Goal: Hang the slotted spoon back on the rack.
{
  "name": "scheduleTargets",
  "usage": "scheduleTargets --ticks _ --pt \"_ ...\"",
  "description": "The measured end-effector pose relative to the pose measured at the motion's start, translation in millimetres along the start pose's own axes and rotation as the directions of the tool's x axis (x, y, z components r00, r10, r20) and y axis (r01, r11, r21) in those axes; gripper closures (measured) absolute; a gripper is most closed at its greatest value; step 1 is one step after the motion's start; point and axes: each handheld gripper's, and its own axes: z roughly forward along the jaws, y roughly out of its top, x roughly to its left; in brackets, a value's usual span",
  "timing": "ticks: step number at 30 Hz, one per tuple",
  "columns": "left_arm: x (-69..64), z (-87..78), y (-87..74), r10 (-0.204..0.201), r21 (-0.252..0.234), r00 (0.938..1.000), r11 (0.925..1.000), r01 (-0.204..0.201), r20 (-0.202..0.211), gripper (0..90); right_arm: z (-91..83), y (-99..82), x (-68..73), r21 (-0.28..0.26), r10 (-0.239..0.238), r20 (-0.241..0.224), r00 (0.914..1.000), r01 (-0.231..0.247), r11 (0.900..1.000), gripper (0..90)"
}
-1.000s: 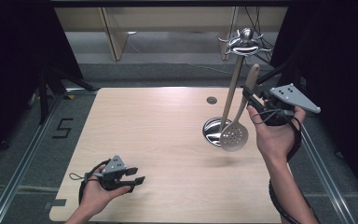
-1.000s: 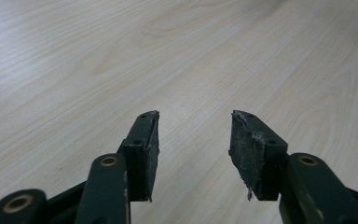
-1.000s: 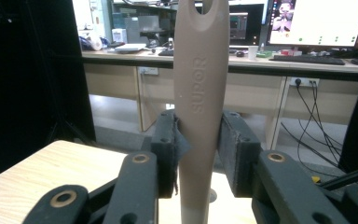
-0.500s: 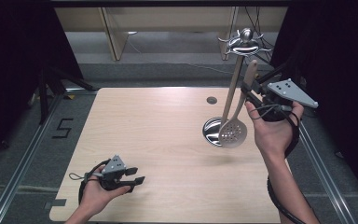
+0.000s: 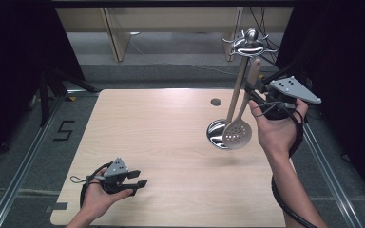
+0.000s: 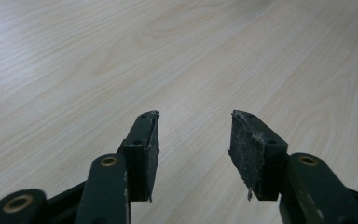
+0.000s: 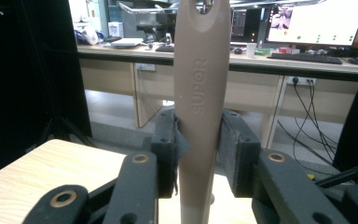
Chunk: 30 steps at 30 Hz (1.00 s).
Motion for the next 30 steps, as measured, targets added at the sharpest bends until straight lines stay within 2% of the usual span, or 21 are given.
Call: scheduleTargets --ticks 5,6,7,11,13,15,16,19,26,30 --pt "0.1 0.0 0.0 -0.003 0.001 1.0 1.0 0.003 0.003 51.4 2.8 0.8 -0.8 -0.002 -0.008 0.001 1.0 0.008 1.0 69.5" --pt "1.2 -1.0 0.3 0.01 0.015 0.9999 0.9998 -0.011 0.006 51.4 2.9 1.0 -1.1 -0.002 -0.011 0.004 0.9999 0.011 0.9999 69.5" --pt "0.2 0.1 0.0 -0.001 0.001 1.0 1.0 0.001 0.003 51.4 3.1 1.2 -1.3 0.008 -0.008 0.003 1.0 0.008 0.9999 69.5" --pt "0.0 0.1 -0.1 -0.001 0.0 1.0 1.0 0.001 0.002 51.4 4.7 1.2 -1.2 0.016 0.006 0.008 0.9999 -0.007 0.9999 69.5" --pt "0.6 -0.5 0.0 0.006 0.007 1.0 1.0 -0.006 0.001 51.4 6.1 0.9 -2.3 0.011 -0.009 0.013 0.9999 0.009 0.9999 69.5" --pt "-0.4 0.1 0.1 -0.012 0.0 0.9999 0.9999 0.012 0.01 51.4 6.9 0.9 -1.2 0.014 0.006 0.015 0.9999 -0.006 0.9999 69.5" --pt "-1.0 0.8 -0.3 -0.015 -0.012 0.9999 0.9998 0.015 0.003 51.4 7.4 1.0 -1.7 0.015 -0.002 0.013 0.9999 0.002 0.9999 69.5" --pt "0.2 -0.1 0.0 -0.007 0.003 0.9999 1.0 0.007 0.008 51.4 8.5 1.3 -2.0 0.015 -0.01 0.015 0.9998 0.01 0.9998 69.5" --pt "0.0 0.2 -0.3 -0.008 -0.004 1.0 1.0 0.008 0.001 51.4 11.3 1.8 -1.0 0.022 0.006 0.024 0.9997 -0.007 0.9997 69.5" --pt "0.0 0.4 -0.3 -0.006 -0.004 1.0 1.0 0.006 0.003 51.4 13.4 2.4 -1.9 0.028 -0.002 0.017 0.9998 0.002 0.9996 69.5"
